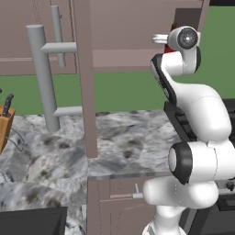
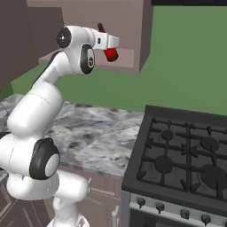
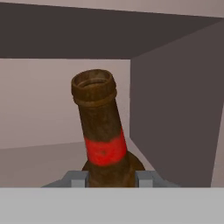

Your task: Sort all alcoholic drinks to one cabinet, and non-alcoholic drinks to the other.

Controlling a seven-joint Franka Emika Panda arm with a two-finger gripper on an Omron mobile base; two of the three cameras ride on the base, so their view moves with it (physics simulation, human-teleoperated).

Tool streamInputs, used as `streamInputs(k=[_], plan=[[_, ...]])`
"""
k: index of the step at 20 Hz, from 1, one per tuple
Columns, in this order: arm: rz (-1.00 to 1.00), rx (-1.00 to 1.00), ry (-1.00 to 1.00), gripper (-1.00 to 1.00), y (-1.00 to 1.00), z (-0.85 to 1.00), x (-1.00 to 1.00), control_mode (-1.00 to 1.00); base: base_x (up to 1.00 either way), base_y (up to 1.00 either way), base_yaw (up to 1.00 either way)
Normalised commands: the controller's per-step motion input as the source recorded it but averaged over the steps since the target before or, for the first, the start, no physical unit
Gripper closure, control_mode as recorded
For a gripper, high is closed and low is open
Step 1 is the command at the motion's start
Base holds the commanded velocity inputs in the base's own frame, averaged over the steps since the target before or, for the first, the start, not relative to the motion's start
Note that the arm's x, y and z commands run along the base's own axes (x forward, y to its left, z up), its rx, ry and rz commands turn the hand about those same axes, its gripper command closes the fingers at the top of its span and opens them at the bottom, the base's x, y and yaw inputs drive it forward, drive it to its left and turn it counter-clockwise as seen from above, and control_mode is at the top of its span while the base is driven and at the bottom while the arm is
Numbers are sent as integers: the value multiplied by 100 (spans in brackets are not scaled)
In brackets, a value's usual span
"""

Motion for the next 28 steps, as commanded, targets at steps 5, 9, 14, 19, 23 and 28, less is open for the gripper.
streamInputs(k=[5, 9, 14, 19, 23, 28], plan=[[0, 4, 0, 100, -6, 0, 23, -100, 0, 0, 0], [0, 3, 0, 100, -6, 0, 25, -100, 0, 0, 0], [0, 2, 0, 100, -3, -3, 24, -100, 0, 0, 0], [0, 2, 0, 100, -2, -10, 22, -100, 0, 0, 0], [0, 1, 0, 100, -5, -14, 20, -100, 0, 0, 0], [0, 1, 0, 100, -5, -13, 20, -100, 0, 0, 0]])
